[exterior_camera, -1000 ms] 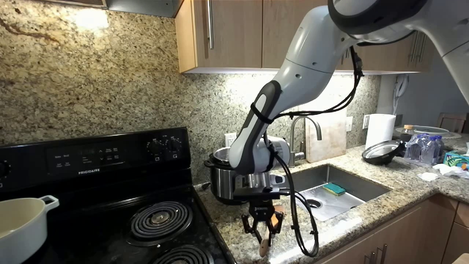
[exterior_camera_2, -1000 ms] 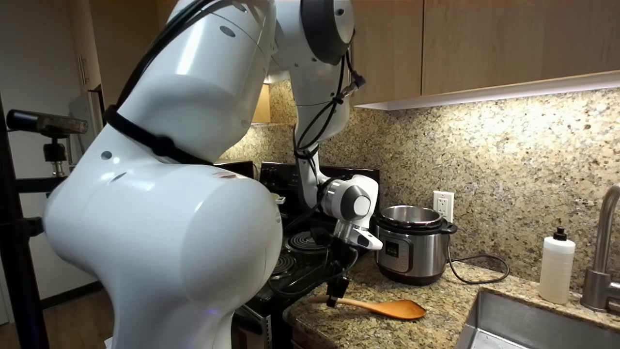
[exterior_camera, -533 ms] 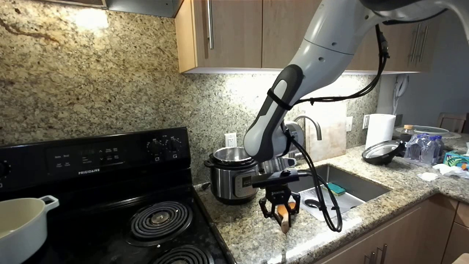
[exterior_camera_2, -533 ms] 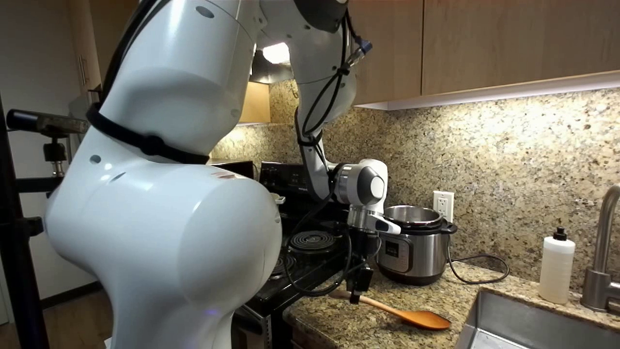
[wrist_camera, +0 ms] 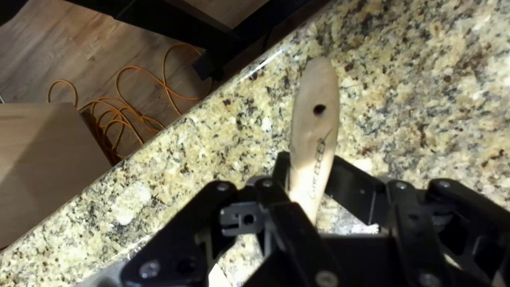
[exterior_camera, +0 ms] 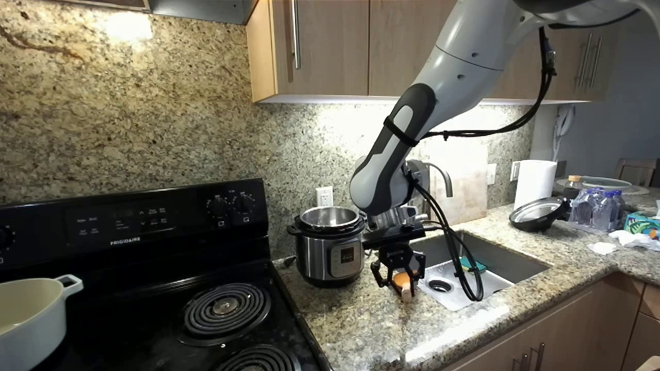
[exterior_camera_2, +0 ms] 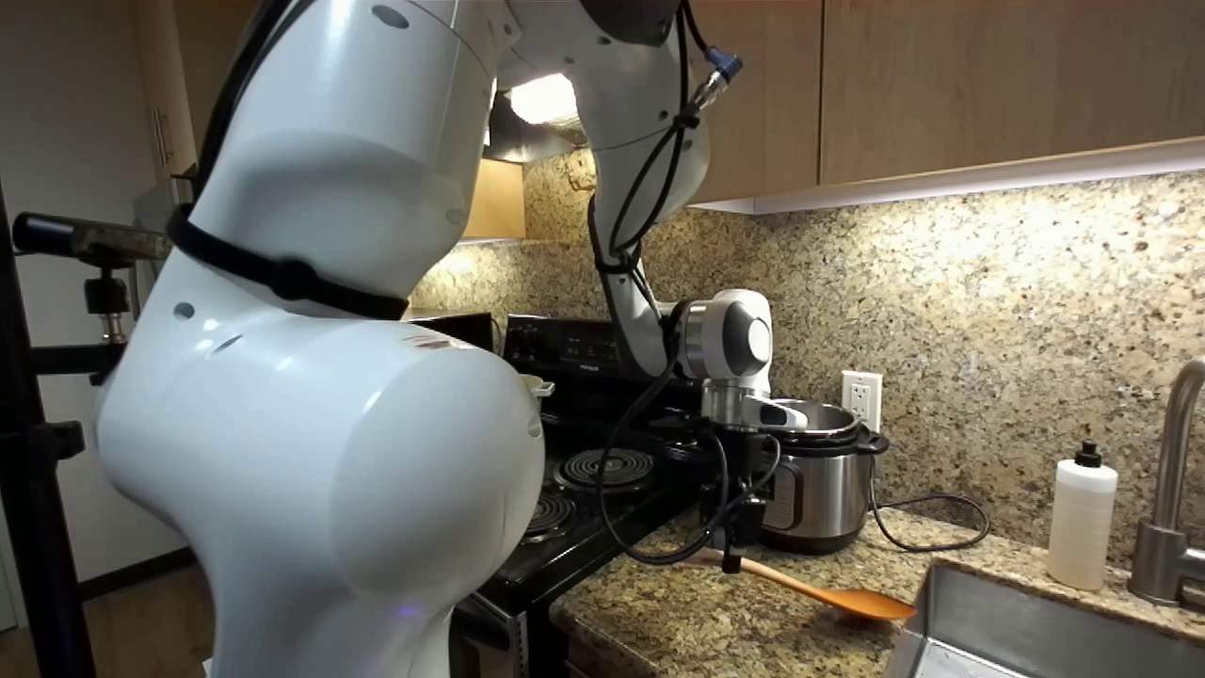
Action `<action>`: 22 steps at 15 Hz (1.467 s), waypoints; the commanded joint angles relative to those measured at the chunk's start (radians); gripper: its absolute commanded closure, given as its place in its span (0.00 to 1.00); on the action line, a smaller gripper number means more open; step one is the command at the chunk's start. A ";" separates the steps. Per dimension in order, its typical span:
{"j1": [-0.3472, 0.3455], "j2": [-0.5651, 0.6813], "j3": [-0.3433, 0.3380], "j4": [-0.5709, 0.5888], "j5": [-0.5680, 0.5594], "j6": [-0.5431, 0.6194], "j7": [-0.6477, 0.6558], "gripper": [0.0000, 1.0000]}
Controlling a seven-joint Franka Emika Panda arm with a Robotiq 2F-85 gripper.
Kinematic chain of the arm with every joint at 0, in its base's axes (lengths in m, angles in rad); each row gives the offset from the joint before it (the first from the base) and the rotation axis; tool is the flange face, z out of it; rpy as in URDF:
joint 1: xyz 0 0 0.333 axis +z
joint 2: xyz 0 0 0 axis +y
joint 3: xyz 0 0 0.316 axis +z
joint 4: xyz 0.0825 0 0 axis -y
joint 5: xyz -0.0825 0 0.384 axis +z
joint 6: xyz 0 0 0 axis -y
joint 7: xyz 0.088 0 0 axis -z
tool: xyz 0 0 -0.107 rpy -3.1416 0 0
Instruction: Put the spatula inside the cooker
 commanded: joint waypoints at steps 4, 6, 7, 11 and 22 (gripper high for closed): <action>-0.028 -0.087 -0.002 -0.005 -0.043 -0.015 0.000 0.90; -0.025 -0.120 -0.003 -0.011 -0.057 -0.017 0.017 0.90; -0.024 -0.130 -0.004 -0.008 -0.070 -0.020 0.032 0.90; -0.022 -0.166 0.005 0.015 -0.122 -0.059 0.070 0.90; -0.005 -0.241 0.081 0.118 -0.277 -0.199 0.219 0.91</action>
